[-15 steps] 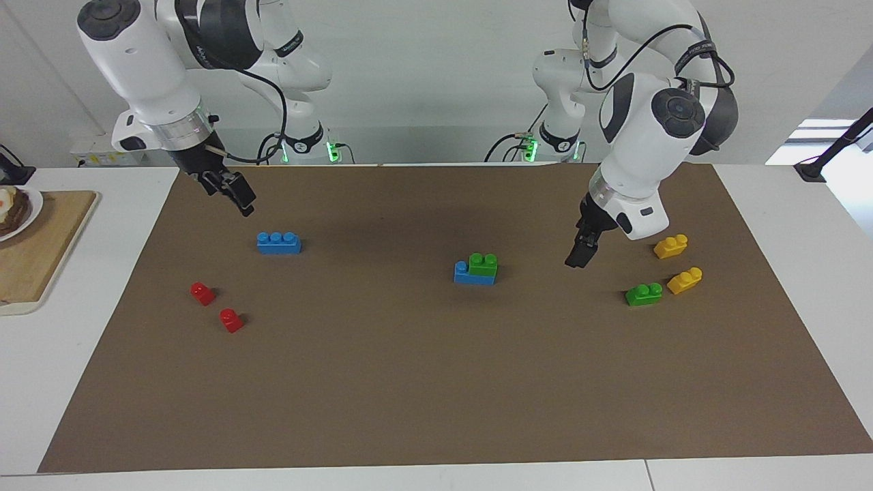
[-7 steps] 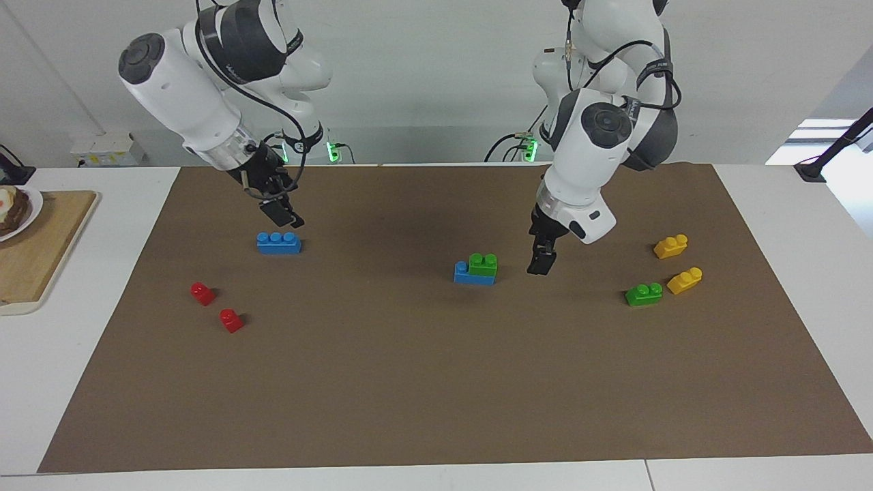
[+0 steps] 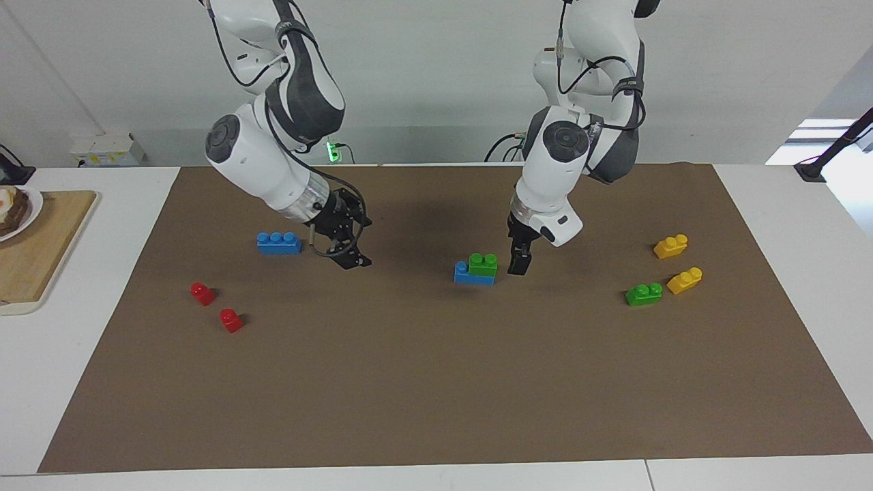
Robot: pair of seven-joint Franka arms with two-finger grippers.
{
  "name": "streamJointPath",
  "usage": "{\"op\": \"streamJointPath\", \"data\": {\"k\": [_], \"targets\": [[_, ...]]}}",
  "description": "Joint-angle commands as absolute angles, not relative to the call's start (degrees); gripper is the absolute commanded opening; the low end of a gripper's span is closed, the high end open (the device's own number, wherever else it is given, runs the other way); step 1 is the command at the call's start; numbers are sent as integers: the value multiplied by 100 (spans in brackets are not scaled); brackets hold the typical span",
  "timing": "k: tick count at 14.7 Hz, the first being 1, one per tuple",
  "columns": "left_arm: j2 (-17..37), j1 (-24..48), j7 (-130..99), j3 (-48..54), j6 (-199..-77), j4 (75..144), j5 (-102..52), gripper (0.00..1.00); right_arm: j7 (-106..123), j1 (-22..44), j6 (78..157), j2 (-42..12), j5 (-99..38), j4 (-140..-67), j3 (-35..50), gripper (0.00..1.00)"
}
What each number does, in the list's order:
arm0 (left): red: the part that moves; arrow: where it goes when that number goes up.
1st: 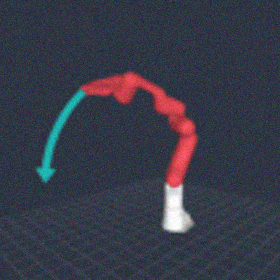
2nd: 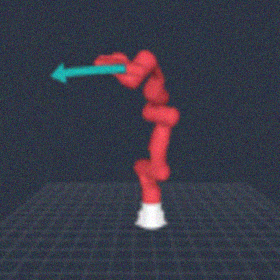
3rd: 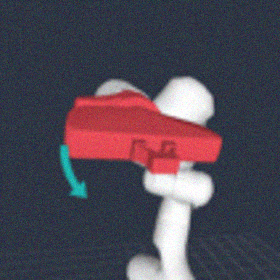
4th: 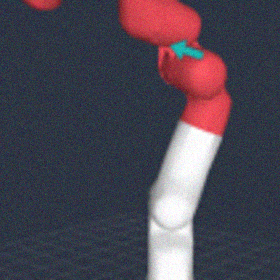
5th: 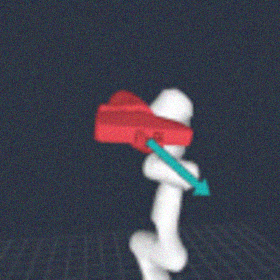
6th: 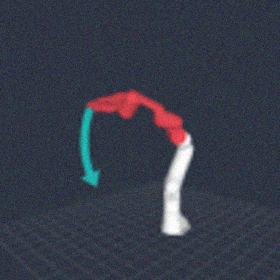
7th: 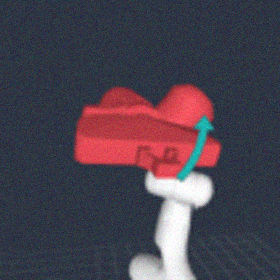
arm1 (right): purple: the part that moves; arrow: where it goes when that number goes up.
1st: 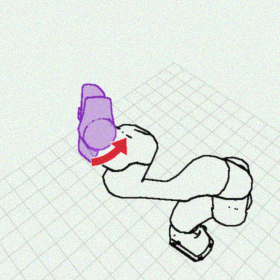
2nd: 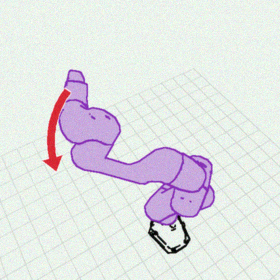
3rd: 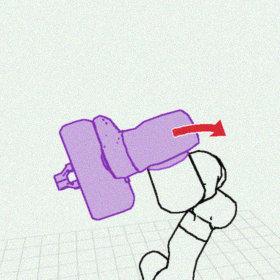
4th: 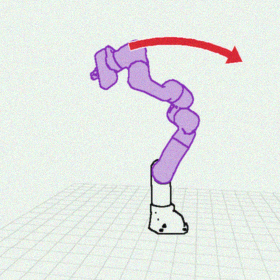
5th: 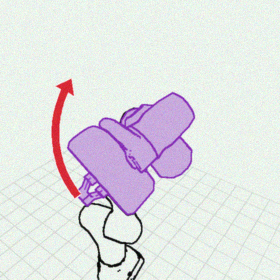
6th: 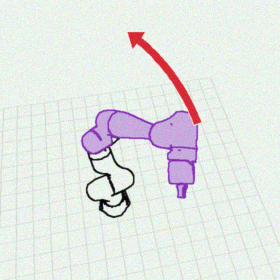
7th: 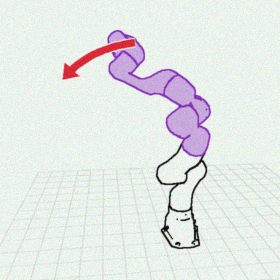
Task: Remove green block with left arm and hold with right
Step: 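Grasp the green brick with the left gripper while the right gripper grasps the blue brick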
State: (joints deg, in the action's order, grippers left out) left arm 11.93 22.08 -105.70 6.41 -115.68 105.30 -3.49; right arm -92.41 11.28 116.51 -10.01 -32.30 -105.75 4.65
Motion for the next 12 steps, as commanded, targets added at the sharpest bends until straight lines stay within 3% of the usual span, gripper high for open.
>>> {"op": "streamJointPath", "data": {"k": [1, 4, 12], "targets": [[1046, 2452, -11283, 571, -11611, 10731, -54, 100, -9351, 1343, 12066, -1081, -3533, -10749, 440, 99], [1282, 2767, -11574, 563, -11689, 10662, -44, 100, -9518, 1669, 12567, -1195, -3542, -10933, 448, 99], [1573, 2795, -11909, 571, -12102, 10731, -44, 100, -9597, 2433, 13525, -1642, -3718, -11109, 439, 99]]}}
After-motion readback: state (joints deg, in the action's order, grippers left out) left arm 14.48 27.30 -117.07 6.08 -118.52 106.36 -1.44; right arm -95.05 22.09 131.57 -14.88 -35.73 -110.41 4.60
